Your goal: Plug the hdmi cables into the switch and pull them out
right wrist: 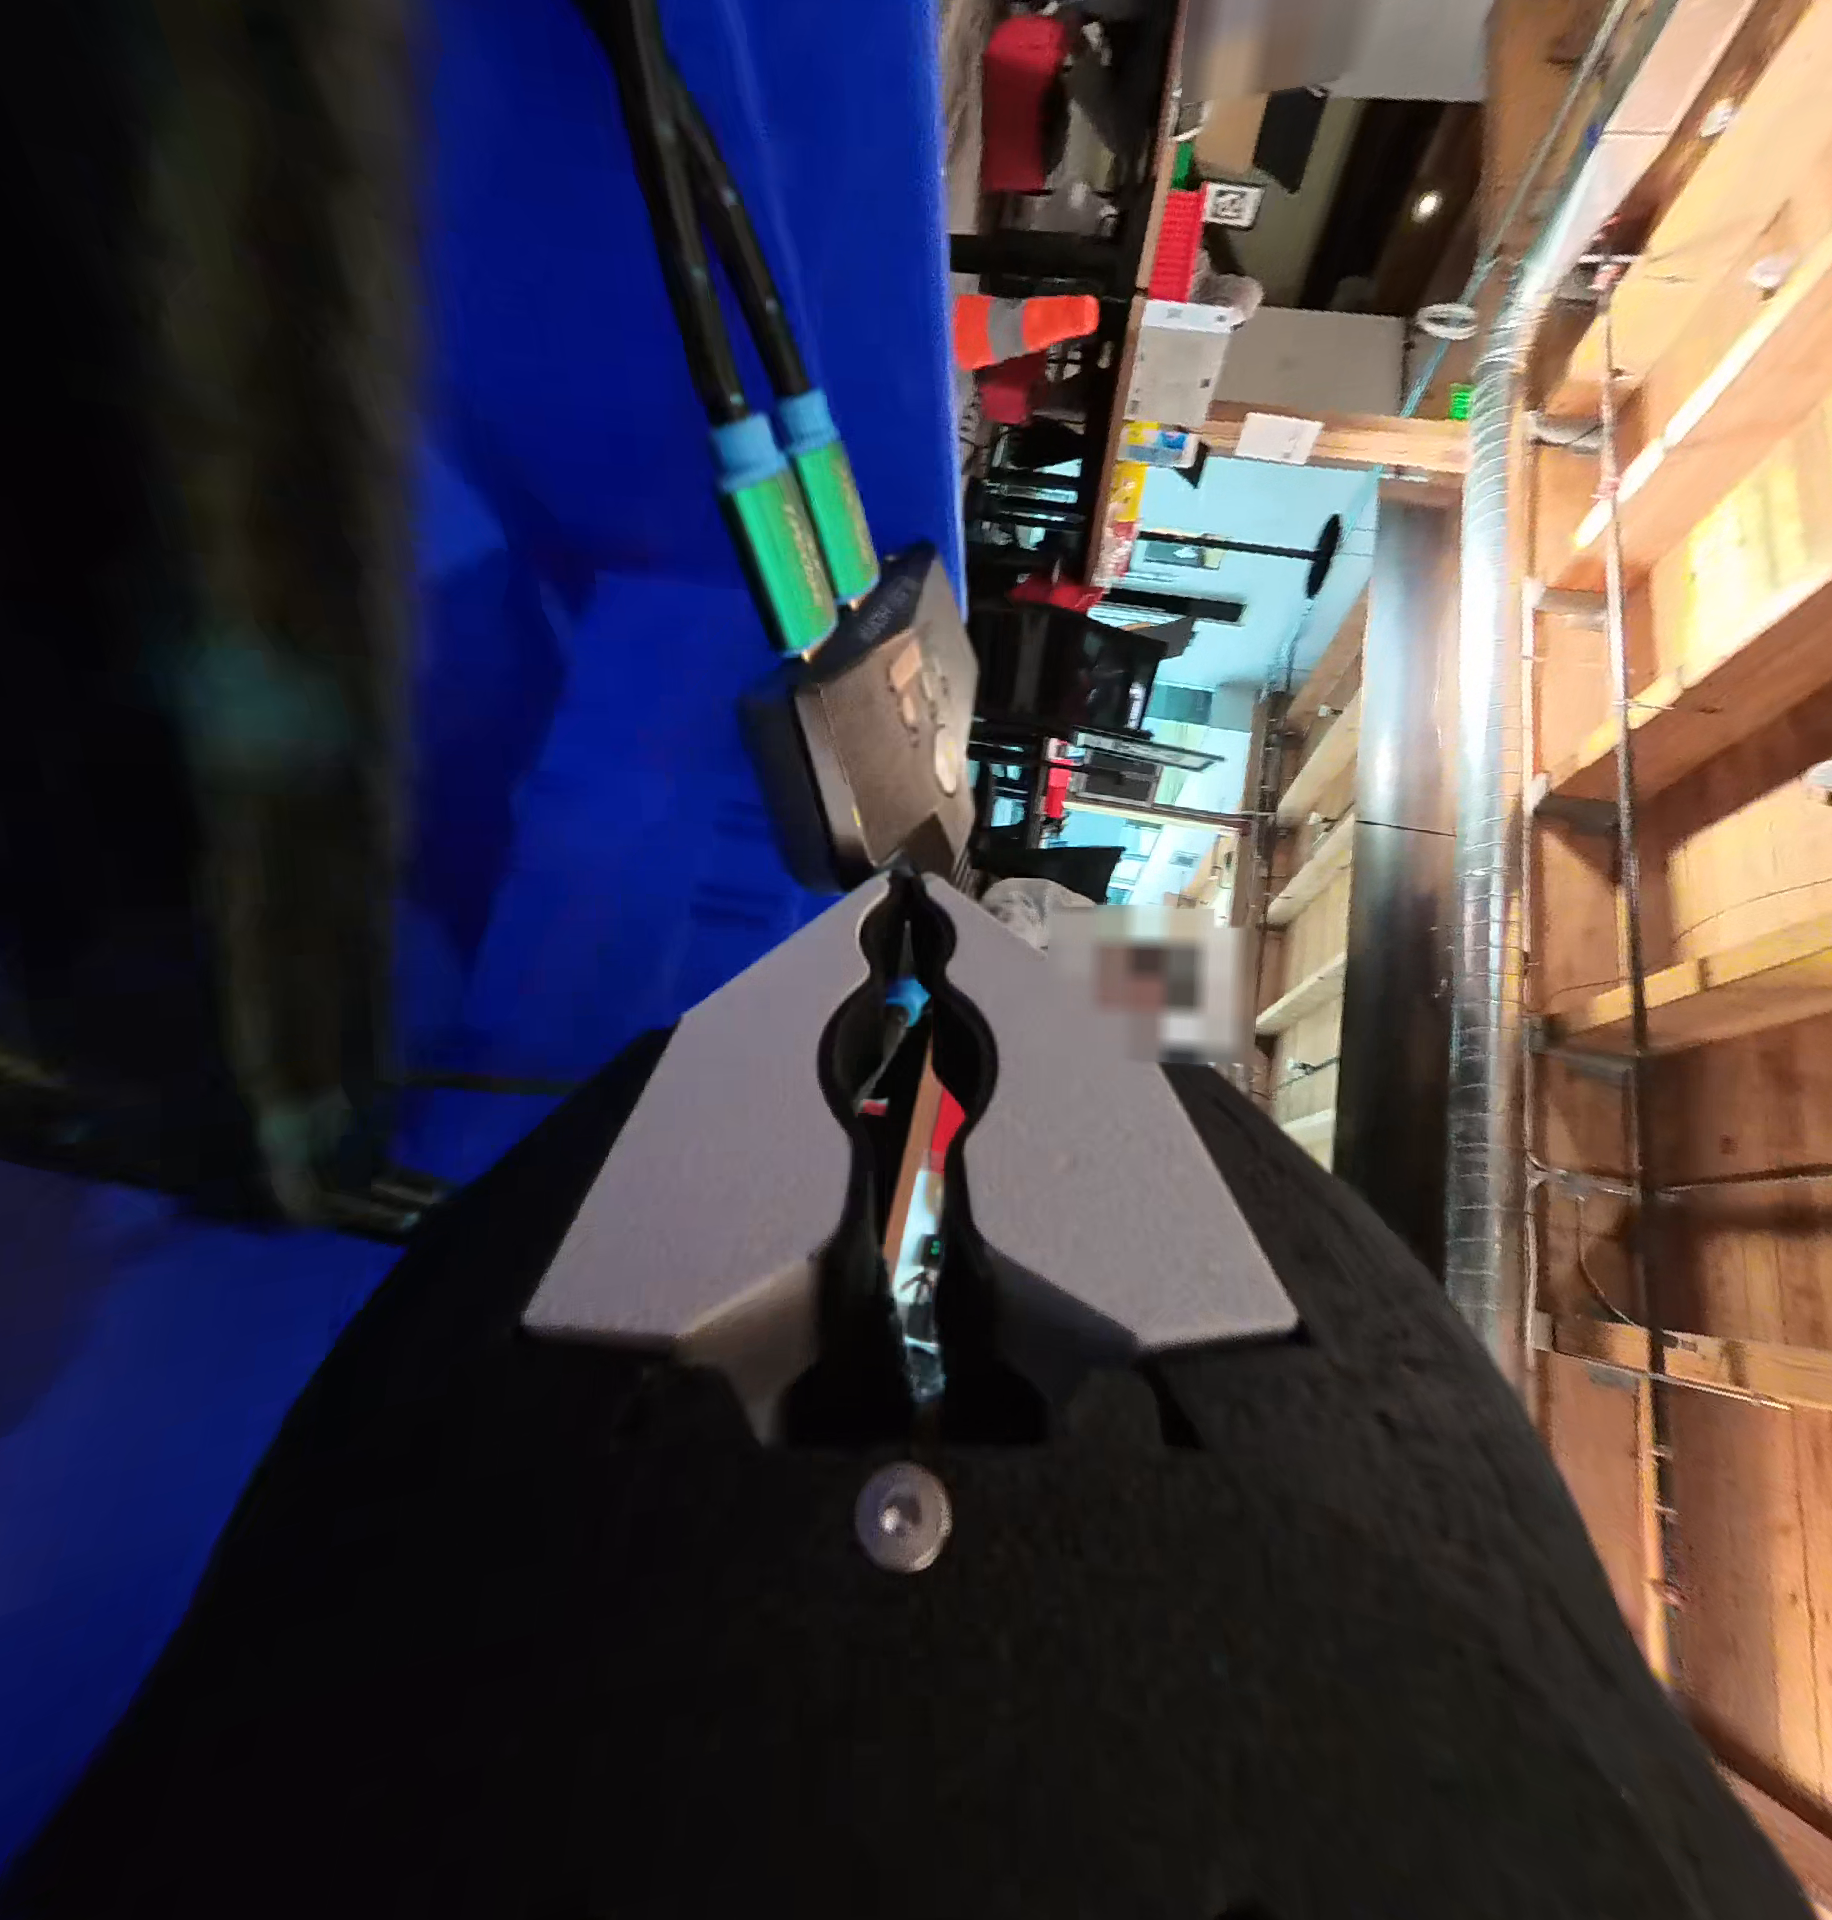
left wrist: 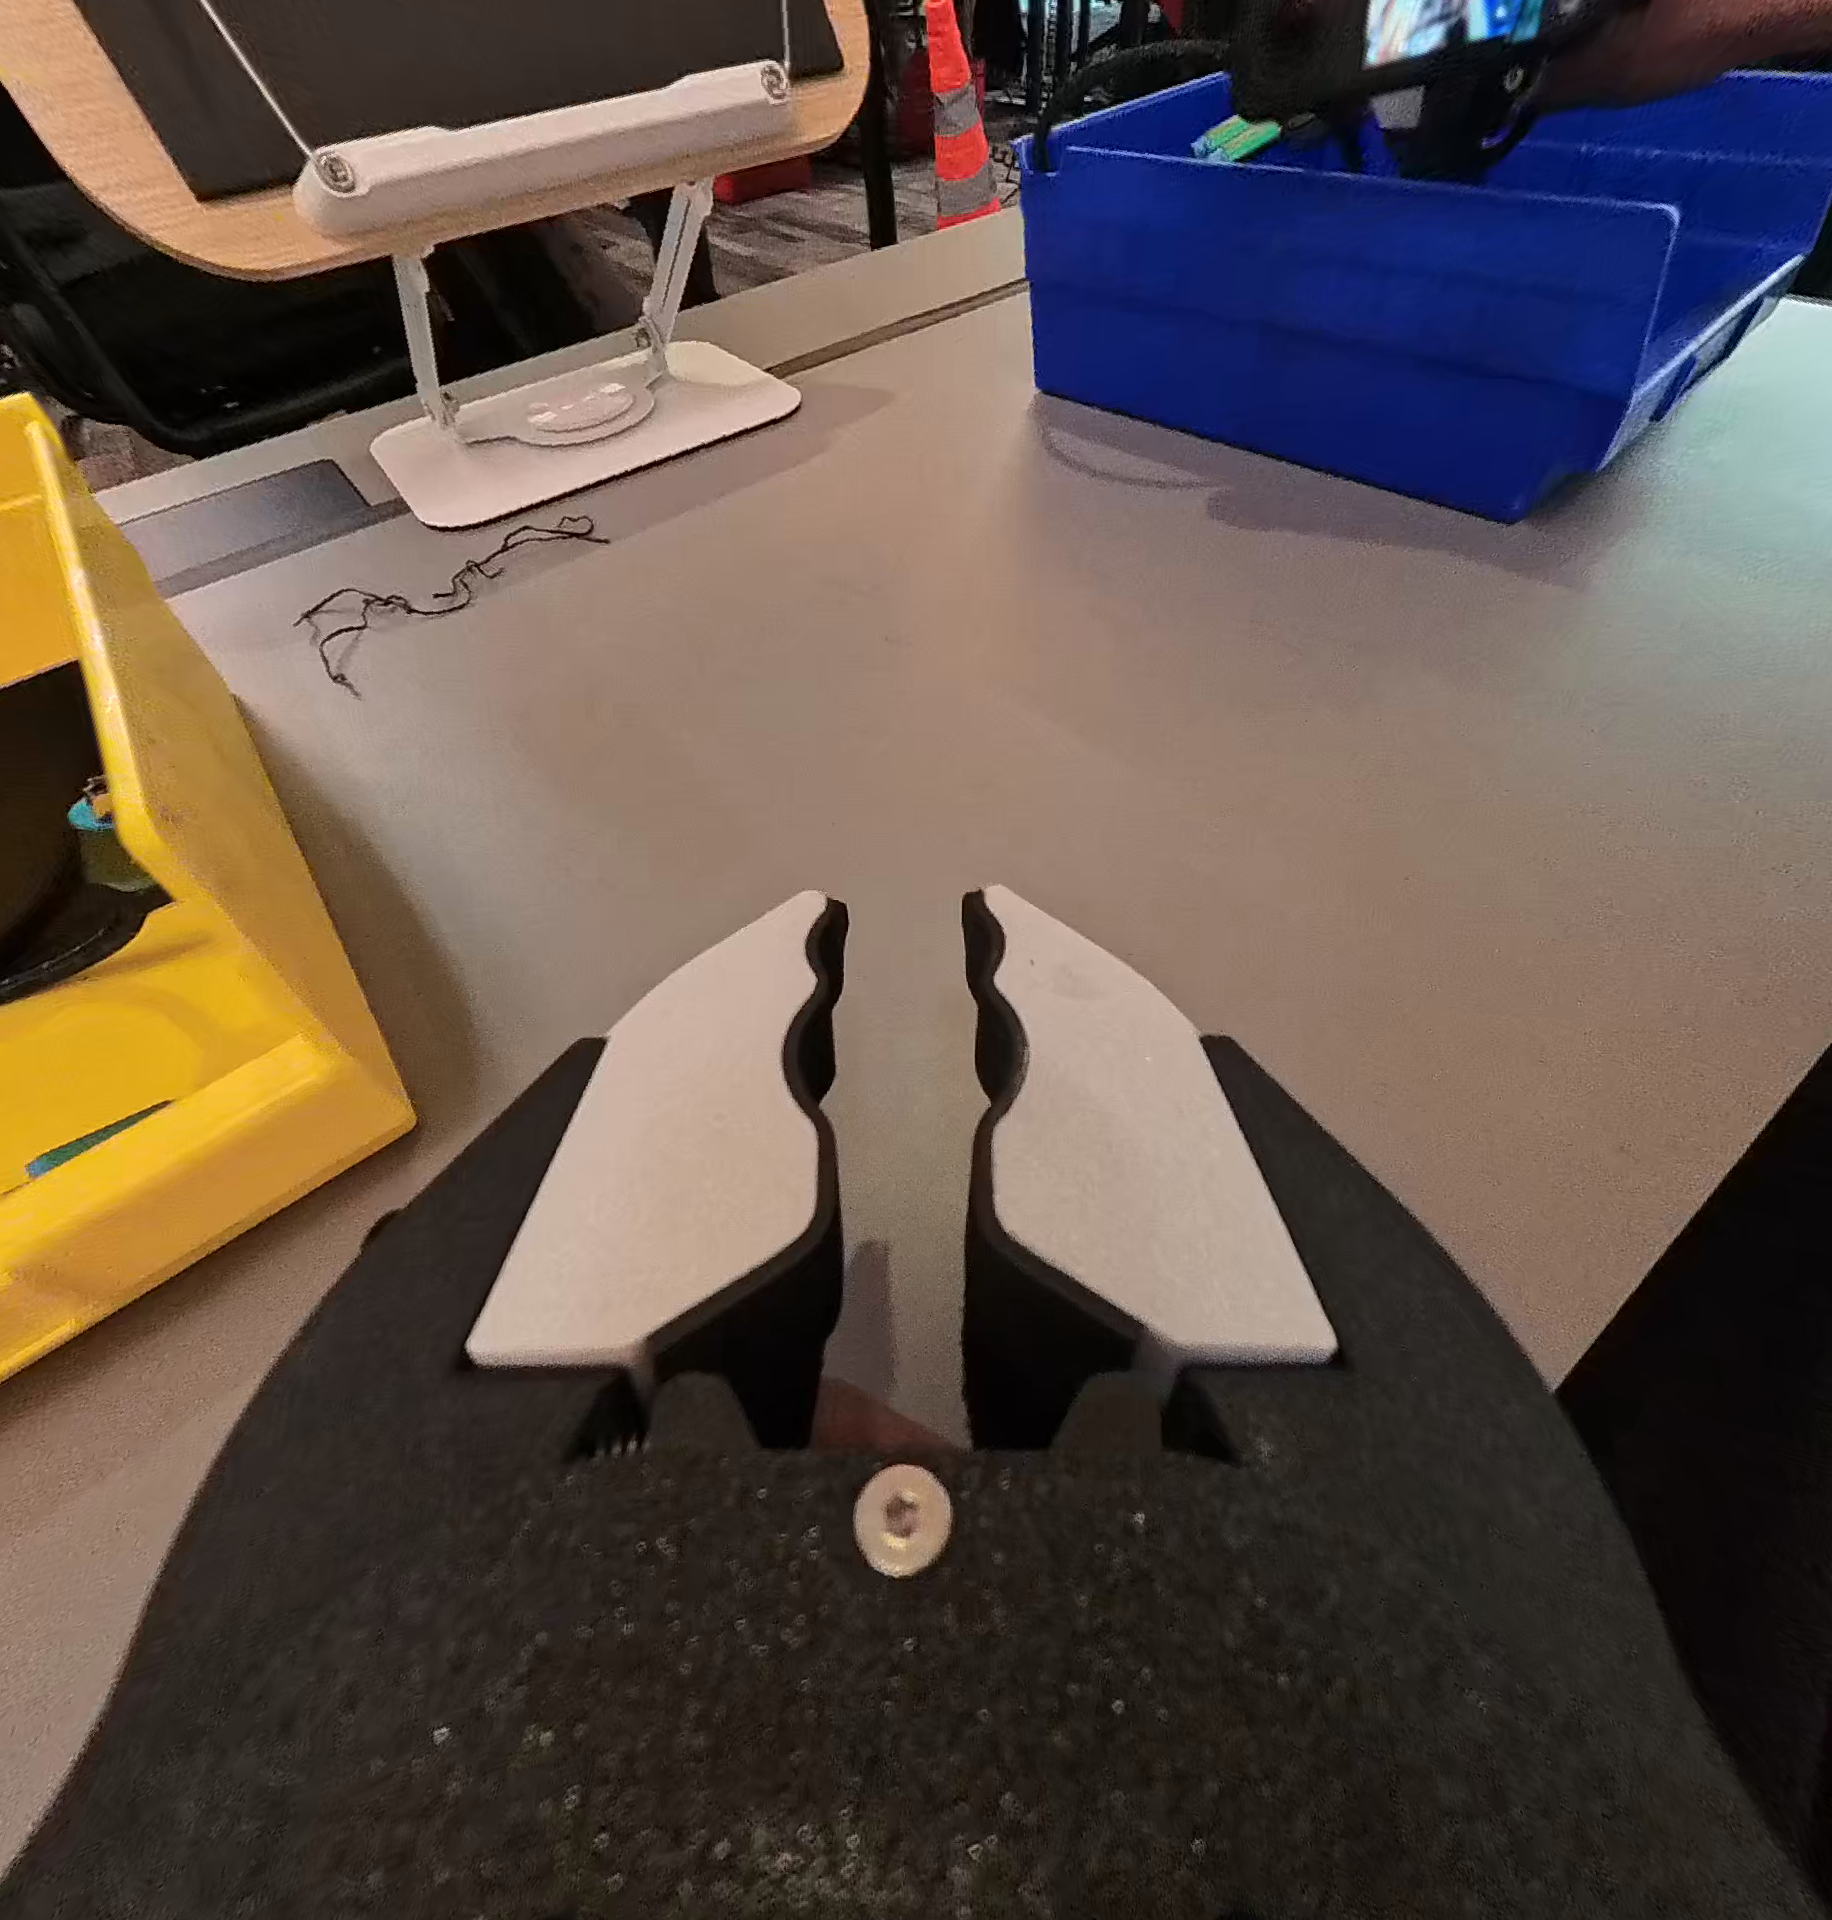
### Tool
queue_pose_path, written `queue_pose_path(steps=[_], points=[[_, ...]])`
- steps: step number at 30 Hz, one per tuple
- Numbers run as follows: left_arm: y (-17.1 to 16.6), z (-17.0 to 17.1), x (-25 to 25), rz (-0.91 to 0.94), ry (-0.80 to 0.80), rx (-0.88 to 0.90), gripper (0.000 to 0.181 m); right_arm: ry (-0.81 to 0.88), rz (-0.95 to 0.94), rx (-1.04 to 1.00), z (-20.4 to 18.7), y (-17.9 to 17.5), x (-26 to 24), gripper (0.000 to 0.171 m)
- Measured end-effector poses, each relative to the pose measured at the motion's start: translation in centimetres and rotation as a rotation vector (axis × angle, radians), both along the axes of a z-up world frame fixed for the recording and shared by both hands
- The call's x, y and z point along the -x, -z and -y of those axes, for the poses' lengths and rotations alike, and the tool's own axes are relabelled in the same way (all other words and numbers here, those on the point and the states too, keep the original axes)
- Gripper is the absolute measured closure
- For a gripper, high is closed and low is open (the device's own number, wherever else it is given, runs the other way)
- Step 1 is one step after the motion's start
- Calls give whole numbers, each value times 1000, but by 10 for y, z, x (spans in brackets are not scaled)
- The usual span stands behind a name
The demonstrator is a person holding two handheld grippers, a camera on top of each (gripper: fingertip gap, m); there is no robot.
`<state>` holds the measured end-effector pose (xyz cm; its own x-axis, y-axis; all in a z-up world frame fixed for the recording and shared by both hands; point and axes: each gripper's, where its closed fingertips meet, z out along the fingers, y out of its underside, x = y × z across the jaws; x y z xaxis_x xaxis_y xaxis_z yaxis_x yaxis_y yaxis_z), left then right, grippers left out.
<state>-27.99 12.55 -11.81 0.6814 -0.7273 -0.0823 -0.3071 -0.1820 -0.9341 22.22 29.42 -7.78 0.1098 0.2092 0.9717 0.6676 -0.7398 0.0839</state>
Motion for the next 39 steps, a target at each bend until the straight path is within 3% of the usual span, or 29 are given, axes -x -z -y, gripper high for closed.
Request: queue_pose_path(steps=[5, 9, 14, 17, 19, 23, 26, 27, 28, 29, 31, 35, 39], points=[[-1, 4, 2, 3, 6, 1, 160, -6, -220, 41, 9, 6, 8, 171], [0, 6, 8, 18, 0, 28, 160, 1, -671, -104, 27, -20, 3, 169], [0, 7, 12, 21, -6, 32, 160, 103, -1351, -423, 61, -49, -78, 139], [2, 8, 9, 31, 5, 55, 160, 133, -1602, -477, 86, -31, -127, 114], [5, 7, 6, 34, 14, 74, 159, 121, -1710, -426, 103, -11, -133, 103], [9, 6, -2, 36, 28, 103, 159, -55, -1726, -290, 131, 5, -99, 99], [14, 4, -7, 17, 39, 112, 159, -74, -1644, -93, 147, 46, -78, 104], [16, 3, -7, 7, 39, 112, 159, -57, -1605, -19, 152, 64, -76, 120], [17, 2, -7, 1, 35, 108, 159, -18, -1529, 31, 154, 80, -82, 153], [17, 2, -7, -1, 33, 107, 160, -2, -1480, 35, 153, 86, -88, 161], [18, 2, -6, -1, 28, 110, 159, -47, -1493, -34, 144, 69, -90, 164], [15, 1, -2, -1, 16, 98, 160, -128, -1468, -168, 119, -9, -85, 164], [15, 1, -2, 5, 20, 103, 160, -167, -1392, -164, 86, -79, -52, 162]])
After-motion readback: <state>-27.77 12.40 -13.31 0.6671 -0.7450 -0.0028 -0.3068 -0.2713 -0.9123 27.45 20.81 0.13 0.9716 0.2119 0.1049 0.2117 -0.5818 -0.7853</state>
